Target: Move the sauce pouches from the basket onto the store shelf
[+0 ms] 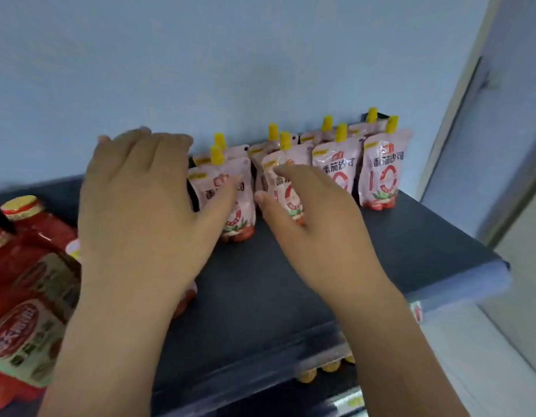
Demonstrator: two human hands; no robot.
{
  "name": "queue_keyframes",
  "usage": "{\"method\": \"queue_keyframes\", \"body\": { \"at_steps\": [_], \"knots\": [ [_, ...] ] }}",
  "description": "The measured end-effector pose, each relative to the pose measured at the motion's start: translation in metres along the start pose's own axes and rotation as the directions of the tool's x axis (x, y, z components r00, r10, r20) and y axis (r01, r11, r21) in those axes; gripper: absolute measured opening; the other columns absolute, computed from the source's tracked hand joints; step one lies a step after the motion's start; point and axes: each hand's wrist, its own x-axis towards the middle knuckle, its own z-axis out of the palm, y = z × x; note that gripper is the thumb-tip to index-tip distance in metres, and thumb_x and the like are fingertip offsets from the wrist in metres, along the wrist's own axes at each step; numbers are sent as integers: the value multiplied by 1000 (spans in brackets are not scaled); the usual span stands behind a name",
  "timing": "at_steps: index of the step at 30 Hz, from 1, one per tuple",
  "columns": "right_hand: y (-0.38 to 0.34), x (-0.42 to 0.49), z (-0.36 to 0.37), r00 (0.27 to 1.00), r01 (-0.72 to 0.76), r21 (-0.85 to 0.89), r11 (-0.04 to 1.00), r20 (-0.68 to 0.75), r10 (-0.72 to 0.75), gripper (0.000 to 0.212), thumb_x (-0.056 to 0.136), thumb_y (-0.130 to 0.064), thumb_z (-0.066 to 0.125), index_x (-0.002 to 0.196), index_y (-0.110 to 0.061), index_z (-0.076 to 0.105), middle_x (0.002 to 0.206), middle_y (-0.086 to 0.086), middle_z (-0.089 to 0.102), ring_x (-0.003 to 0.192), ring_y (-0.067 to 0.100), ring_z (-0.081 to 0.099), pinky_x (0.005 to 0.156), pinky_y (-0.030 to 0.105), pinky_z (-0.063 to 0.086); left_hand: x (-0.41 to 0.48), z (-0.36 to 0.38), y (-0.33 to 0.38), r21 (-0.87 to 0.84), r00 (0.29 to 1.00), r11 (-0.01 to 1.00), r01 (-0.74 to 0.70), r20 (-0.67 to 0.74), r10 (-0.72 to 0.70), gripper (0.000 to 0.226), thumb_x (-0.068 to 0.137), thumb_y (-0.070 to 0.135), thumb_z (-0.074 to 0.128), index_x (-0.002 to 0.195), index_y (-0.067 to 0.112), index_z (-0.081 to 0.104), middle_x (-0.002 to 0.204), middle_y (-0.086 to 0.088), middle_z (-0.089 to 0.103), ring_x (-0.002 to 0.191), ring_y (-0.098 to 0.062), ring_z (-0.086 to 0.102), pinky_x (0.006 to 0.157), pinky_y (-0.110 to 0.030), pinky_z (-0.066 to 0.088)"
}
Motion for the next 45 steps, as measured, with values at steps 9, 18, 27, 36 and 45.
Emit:
{"method": "queue_keyframes", "body": {
  "at_steps": [9,18,27,36,45],
  "knots": [
    [69,-80,-88,946,-313,-358,880,-198,256,48,100,-48,55,140,-20,55,133,-2,62,124,17,54,89,23,39,-23,55,118,-273,929,915,-295,140,342,56,92,63,48,114,15,65,113,-7,68,114,-31,55,101,-45,40],
    [133,-145,-190,823,-562,-370,740,-346,451,51,98,-46,56,145,-26,52,149,-3,52,132,19,53,101,28,44,-52,100,271,-610,730,658,-441,182,658,61,96,65,37,130,21,62,141,-1,62,139,-27,48,116,-51,36],
    [193,-200,-320,671,-733,-379,565,-543,506,63,98,-52,56,155,-32,37,161,-5,38,152,17,29,114,37,36,-73,117,438,-737,654,478,-477,66,754,71,96,70,20,118,23,68,128,4,68,127,-22,57,109,-53,42],
    [237,-295,-425,427,-896,-258,362,-727,538,63,99,-52,54,156,-34,34,159,-12,40,149,12,36,110,34,39,-135,126,603,-810,519,316,-495,16,854,65,97,64,33,108,13,71,113,-3,74,110,-28,63,93,-43,51],
    [263,-391,-505,87,-996,-68,58,-879,469,60,100,-48,55,154,-28,39,158,-9,44,152,15,31,117,37,37,-217,111,757,-821,214,-41,-569,-196,957,69,96,68,26,115,19,71,135,3,66,142,-24,44,108,-59,38]
  ]
}}
